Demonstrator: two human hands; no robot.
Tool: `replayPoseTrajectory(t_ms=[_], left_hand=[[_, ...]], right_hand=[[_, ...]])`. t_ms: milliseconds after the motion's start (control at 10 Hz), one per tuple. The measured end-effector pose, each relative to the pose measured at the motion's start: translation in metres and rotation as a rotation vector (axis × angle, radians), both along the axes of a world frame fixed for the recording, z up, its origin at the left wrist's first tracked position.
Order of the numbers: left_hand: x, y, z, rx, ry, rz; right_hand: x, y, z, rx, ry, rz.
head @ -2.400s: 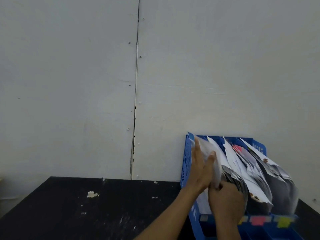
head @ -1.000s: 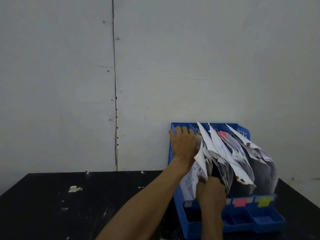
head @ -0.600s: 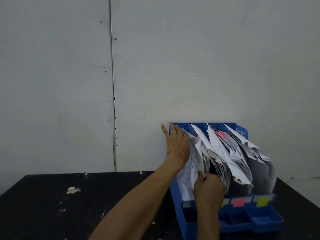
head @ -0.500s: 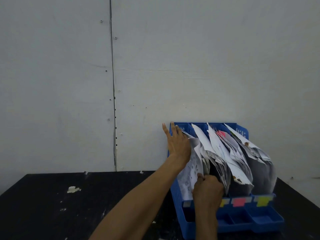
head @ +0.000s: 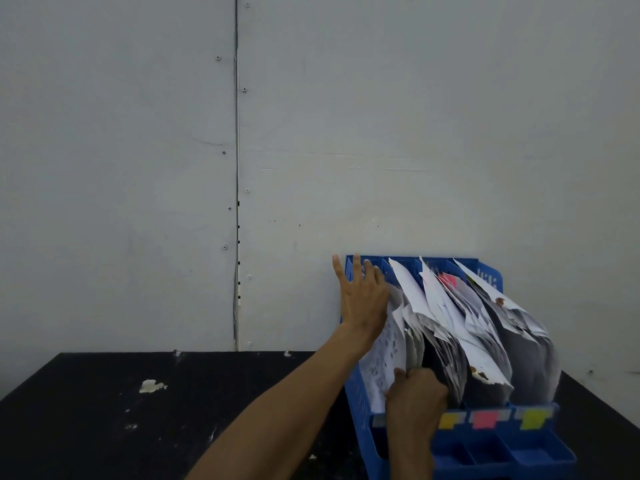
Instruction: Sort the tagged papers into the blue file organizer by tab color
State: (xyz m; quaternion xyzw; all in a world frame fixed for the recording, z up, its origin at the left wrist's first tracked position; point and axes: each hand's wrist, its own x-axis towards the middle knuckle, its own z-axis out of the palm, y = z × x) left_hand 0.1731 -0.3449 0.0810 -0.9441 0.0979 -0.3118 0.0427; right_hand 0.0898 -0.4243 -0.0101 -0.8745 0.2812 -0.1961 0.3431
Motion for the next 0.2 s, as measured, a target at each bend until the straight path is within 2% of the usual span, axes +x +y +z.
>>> replayPoseTrajectory(t_ms=[100, 200], left_hand=[[-0.001, 0.007, -0.003, -0.025, -0.054, -0.054], [0.006, 0.028, -0.016, -0.183, -0.111, -0.111]], right_hand=[[0.0, 0.001, 0.007, 0.074, -0.016, 0.047], [-0.016, 0.005, 0.028, 0.046, -0.101, 0.08]])
